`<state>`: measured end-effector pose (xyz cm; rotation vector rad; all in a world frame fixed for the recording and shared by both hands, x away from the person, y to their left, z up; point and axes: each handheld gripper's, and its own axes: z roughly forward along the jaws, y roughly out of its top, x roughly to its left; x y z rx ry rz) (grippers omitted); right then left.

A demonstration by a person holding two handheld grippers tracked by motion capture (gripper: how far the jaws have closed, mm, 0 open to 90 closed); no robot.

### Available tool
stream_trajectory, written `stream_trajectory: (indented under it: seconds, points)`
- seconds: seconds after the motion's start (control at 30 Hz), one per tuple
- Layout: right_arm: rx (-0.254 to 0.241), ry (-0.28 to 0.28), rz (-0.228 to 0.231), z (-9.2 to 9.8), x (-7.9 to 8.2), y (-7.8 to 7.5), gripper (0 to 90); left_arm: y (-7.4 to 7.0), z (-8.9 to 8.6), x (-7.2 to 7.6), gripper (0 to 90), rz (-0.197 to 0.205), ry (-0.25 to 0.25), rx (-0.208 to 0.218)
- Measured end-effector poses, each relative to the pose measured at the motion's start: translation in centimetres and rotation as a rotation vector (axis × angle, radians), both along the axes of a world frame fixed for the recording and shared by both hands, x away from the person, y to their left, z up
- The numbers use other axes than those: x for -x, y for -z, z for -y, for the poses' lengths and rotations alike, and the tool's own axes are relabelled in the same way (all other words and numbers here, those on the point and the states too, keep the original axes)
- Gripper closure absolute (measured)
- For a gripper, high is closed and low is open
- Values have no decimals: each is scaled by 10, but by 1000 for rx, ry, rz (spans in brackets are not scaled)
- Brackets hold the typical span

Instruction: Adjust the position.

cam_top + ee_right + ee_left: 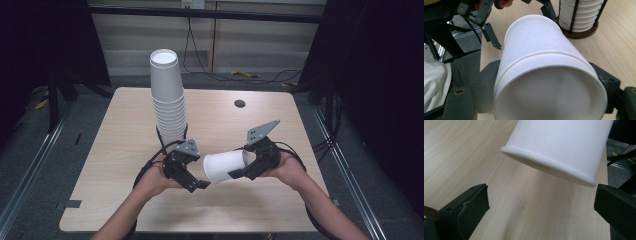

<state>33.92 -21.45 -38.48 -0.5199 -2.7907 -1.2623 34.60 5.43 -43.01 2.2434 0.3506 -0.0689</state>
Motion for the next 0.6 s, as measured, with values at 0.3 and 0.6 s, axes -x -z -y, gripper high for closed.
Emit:
stream_trajectory:
  seconds: [0.3,0.6]
  points:
    - [-7,-11,-1,-5,2,2,220,4,-2,3,0,-23,-15,51]
    - [-19,-16,-4,-5,2,2,220,7,1,3,0,-37,-14,56]
